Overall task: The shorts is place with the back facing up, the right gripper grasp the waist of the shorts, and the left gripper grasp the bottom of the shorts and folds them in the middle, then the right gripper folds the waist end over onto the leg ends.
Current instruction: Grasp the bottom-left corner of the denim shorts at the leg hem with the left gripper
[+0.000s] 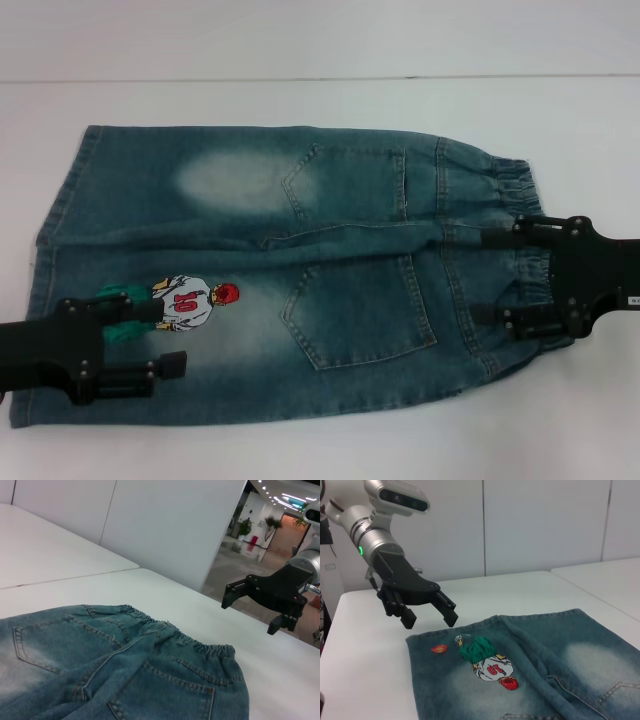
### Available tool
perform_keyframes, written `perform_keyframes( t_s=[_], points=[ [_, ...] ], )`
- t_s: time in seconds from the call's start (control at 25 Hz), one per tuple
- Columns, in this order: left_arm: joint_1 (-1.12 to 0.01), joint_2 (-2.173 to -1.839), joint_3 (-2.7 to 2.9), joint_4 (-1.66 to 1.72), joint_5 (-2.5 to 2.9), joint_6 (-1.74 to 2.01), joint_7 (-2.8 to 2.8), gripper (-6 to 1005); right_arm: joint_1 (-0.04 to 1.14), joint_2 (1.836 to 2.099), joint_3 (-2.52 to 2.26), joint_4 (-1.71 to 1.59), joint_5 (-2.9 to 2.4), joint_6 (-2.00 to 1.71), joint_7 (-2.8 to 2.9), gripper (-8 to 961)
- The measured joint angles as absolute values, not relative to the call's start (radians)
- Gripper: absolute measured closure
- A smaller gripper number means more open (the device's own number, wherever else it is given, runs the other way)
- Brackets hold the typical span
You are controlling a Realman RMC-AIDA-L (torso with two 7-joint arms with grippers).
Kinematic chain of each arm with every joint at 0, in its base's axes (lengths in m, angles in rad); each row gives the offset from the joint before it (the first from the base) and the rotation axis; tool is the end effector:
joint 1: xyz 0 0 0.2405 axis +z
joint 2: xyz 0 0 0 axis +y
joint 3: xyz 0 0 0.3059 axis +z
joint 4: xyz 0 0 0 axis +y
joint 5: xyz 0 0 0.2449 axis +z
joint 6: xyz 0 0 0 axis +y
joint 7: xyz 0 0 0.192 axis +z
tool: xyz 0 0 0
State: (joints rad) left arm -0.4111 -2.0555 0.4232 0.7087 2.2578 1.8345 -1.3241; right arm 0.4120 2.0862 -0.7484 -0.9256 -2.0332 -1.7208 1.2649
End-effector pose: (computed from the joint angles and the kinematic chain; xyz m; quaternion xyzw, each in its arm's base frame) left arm -0.3613 0.3169 -0.0284 -0.9353 -0.2520 -0.2301 0.0936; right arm 0.3065 0.3603 -0.0306 -0.9704 0.0868 0.1886 0.1229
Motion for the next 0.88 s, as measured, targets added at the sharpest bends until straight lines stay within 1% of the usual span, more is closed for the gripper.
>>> perform_keyframes(
  t_s=[0.72,0.88],
  points=[
    [-0.410,-2.058,0.423,0.721,2.263,1.795,-1.331,155,0.407,2.086,-0.749,-0.932,-2.029,-1.726,1.260,41],
    [-0.401,-2.058,0.423,0.790,2.270,1.786,-1.412,155,0.405,2.086,-0.745,-0.934,-2.029,-1.726,1.261,41]
  ],
)
